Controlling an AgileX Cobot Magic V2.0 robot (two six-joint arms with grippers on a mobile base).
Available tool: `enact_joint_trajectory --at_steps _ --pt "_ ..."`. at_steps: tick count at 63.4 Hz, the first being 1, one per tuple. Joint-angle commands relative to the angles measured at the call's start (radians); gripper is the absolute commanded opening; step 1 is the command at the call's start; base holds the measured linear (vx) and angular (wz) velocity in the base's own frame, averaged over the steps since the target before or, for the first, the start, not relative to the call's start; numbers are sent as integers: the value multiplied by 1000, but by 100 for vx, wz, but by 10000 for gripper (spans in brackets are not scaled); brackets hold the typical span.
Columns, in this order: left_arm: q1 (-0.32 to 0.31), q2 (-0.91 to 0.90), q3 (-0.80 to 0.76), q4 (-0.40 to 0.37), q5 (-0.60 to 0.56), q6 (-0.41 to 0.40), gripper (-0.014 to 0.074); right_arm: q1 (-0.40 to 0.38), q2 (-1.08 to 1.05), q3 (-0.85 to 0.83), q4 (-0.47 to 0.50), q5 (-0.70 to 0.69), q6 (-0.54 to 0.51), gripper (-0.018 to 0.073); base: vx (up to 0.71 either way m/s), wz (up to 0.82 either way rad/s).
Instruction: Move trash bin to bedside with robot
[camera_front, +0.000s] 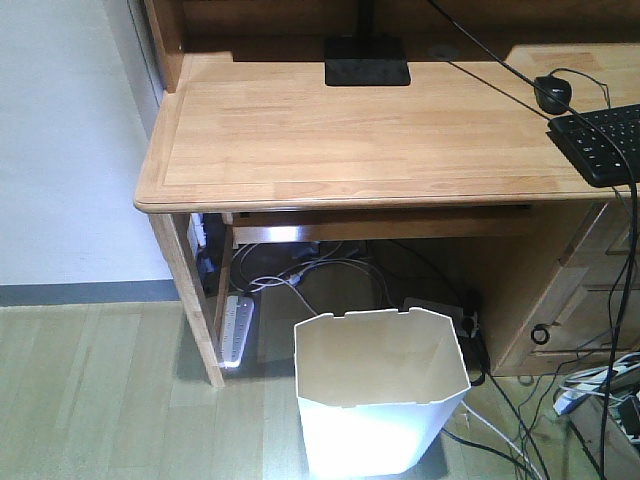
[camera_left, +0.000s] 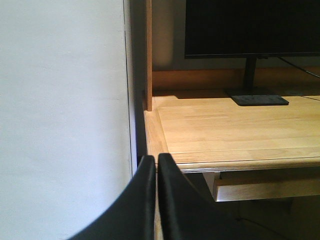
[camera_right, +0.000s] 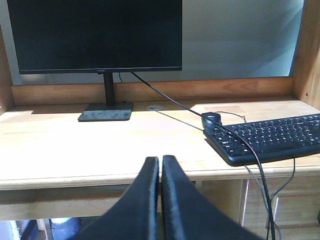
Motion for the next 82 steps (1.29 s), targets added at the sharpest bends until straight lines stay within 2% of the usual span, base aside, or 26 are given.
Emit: enact_joint_trajectory --at_steps 1,41,46,56,69,82 --pt "-3 -10 29 -10 -67 -3 -6 -6 -12 19 -8 -72 0 -11 0 0" --pt "-3 -10 29 -10 -67 -3 -6 -6 -12 18 -8 -81 0 -11 0 0" --pt "-3 -10 29 -10 -67 -3 -6 -6 -12 18 -22 -124 -29 -11 0 0" --pt "-3 -10 29 -10 -67 -3 -6 -6 -12 -12 -8 -194 -19 -11 0 0" --pt "-3 -10 29 -10 -67 -3 -6 -6 80 -140 -8 -127 -17 -11 0 0" --pt "-3 -10 29 -10 -67 -3 -6 -6 297 -278 -8 -2 -22 -11 0 0"
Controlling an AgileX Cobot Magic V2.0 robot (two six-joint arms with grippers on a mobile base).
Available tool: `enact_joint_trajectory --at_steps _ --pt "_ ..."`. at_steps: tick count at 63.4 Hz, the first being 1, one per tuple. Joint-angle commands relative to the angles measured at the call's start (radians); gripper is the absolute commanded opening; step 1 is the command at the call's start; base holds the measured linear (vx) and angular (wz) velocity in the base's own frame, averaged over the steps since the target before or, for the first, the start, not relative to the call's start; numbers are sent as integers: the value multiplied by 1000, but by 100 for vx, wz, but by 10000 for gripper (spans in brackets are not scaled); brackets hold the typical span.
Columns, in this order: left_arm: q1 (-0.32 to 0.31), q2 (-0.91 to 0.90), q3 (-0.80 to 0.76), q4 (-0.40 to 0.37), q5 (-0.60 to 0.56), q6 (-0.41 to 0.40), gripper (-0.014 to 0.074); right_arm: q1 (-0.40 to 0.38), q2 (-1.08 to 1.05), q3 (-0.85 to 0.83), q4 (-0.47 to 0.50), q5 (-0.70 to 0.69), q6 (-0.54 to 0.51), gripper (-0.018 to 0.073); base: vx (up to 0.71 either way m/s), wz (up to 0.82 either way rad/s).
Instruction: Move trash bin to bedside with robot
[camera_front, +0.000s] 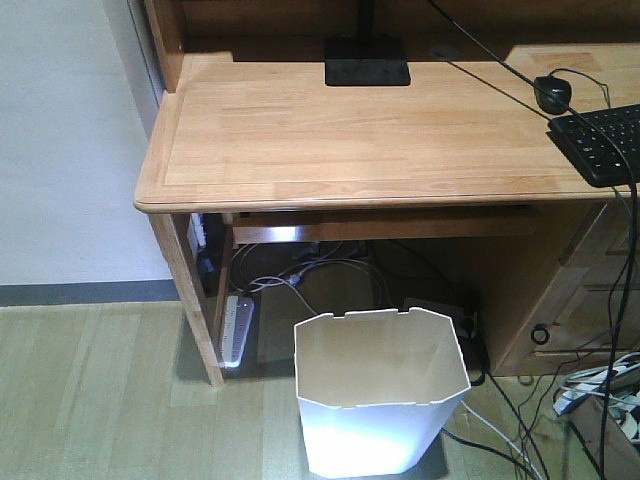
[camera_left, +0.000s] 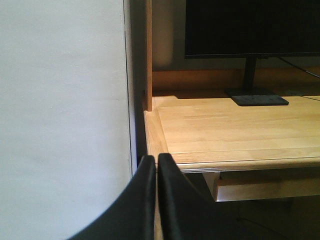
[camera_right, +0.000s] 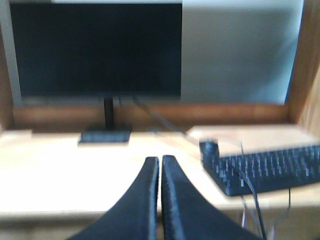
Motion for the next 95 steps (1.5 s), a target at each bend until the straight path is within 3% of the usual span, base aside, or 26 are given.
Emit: enact_joint_trajectory --at_steps 1,18,37,46,61,67,80,95 --pt "-3 -10 29 -10 -67 -3 -6 -6 122 -92 0 16 -10 -11 0 0" --pt "-3 -10 29 -10 -67 -3 -6 -6 357 -125 0 18 -10 -11 0 0" --pt "-3 -10 29 -10 -67 -3 -6 -6 456 -126 0 21 -11 12 0 0" --pt "-3 -10 29 -10 -67 -3 -6 -6 491 -128 -11 38 -18 125 0 0" --pt "-3 -10 29 -10 -67 -3 -6 -6 550 -128 -10 42 -18 455 0 0" --pt "-3 -10 29 -10 -67 -3 -6 -6 575 -128 -10 42 -18 534 0 0" --pt "-3 -10 29 -10 -67 -3 -6 -6 703 -229 31 163 -9 552 0 0" --pt "-3 -10 29 -10 -67 -3 -6 -6 1019 -423 56 322 -11 552 0 0"
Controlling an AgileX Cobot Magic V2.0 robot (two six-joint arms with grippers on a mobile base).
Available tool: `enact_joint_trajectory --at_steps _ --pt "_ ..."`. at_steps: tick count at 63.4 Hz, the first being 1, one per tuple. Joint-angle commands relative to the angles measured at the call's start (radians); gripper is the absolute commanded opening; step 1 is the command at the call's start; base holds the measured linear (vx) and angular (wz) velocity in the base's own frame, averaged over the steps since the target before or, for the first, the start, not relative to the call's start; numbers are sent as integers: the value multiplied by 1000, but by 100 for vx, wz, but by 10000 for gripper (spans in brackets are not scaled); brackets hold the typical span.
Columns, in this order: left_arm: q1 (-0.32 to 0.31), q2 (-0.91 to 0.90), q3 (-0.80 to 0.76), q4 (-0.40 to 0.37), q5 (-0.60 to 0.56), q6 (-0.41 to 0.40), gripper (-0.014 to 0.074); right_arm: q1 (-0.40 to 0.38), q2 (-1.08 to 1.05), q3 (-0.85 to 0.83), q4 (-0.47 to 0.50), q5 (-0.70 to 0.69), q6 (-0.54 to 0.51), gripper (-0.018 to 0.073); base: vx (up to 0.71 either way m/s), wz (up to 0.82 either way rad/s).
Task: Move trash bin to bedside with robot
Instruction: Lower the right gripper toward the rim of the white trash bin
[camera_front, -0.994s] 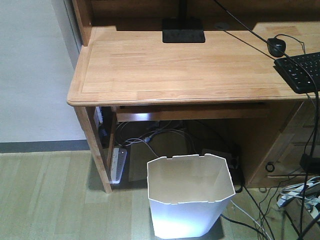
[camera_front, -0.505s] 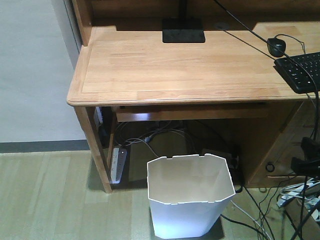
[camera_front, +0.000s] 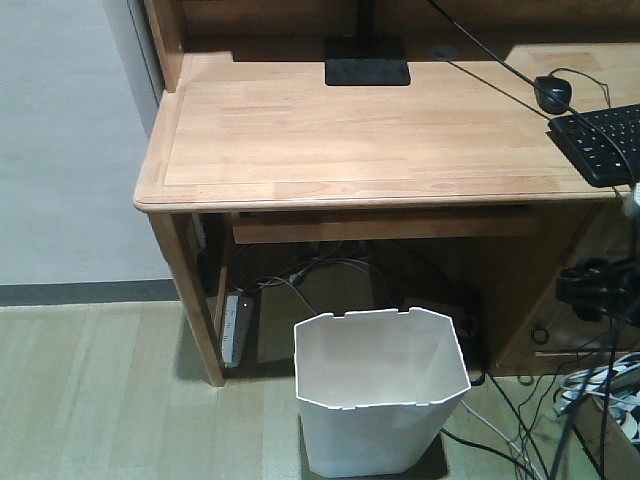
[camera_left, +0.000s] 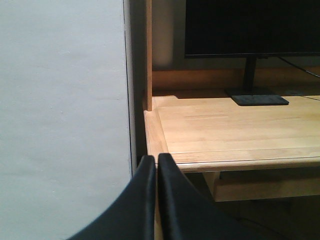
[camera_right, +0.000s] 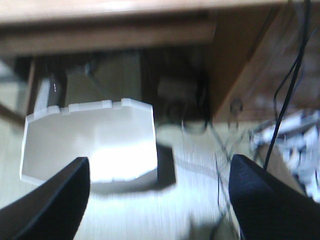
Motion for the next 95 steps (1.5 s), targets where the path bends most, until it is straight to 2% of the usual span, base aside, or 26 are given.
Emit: enact_joint_trajectory --at_steps 1,27,54,74,95 --pt "-3 -10 29 -10 -67 -3 -6 -6 121 -95 5 10 -7 552 0 0" --pt "-3 -10 29 -10 -67 -3 -6 -6 602 -360 5 4 -171 552 0 0" --pt "-3 -10 29 -10 -67 -3 -6 -6 1018 -583 5 -51 -263 552 0 0" --pt "-3 -10 29 -10 -67 -3 -6 -6 1270 -647 8 -145 -318 552 0 0" --pt "-3 -10 29 -10 -67 -3 -6 -6 1464 -781 70 -133 -360 552 0 0"
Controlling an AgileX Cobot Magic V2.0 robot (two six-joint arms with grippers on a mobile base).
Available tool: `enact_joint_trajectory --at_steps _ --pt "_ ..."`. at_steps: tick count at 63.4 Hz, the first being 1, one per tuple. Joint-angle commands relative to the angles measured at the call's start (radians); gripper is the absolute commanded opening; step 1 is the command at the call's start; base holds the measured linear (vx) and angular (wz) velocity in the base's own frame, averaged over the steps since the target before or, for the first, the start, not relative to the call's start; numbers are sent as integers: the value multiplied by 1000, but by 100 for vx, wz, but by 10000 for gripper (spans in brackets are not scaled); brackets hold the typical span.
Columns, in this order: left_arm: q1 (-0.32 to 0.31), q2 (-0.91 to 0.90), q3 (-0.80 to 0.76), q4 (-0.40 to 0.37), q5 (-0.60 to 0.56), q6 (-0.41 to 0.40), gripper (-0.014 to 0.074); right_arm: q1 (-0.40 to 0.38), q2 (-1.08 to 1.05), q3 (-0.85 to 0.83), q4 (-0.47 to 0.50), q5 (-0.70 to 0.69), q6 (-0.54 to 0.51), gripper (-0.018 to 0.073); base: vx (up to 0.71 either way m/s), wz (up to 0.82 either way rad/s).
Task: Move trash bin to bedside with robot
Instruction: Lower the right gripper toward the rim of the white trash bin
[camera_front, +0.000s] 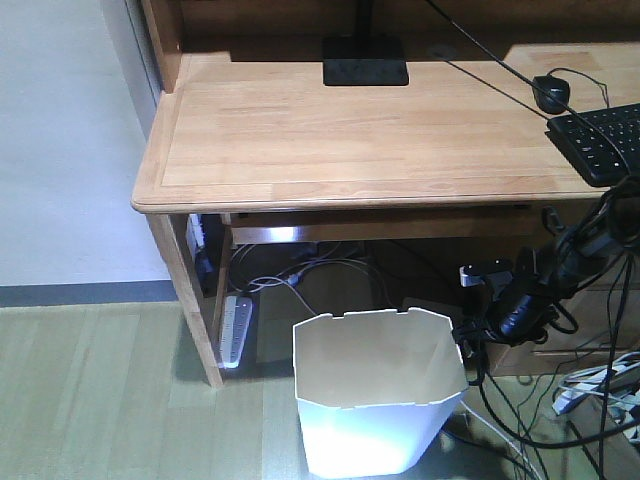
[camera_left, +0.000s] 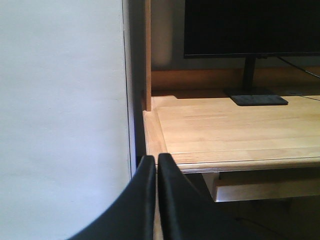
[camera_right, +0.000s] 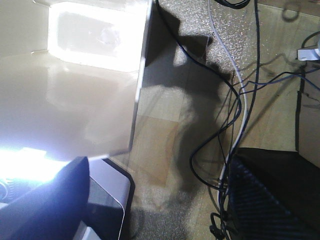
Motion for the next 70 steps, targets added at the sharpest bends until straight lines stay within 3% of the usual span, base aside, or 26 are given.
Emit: enact_joint_trajectory --at_steps 1,30,57,70 --pt "-3 -10 29 -10 -67 -3 -6 -6 -18 -54 26 -1 -46 552 0 0" --pt "-3 -10 29 -10 -67 -3 -6 -6 179 -294 305 105 -314 552 0 0" --pt "-3 -10 29 -10 -67 -3 -6 -6 347 -496 322 150 -316 552 0 0" --pt "-3 -10 29 -10 -67 -3 -6 -6 418 -593 322 192 -314 500 0 0"
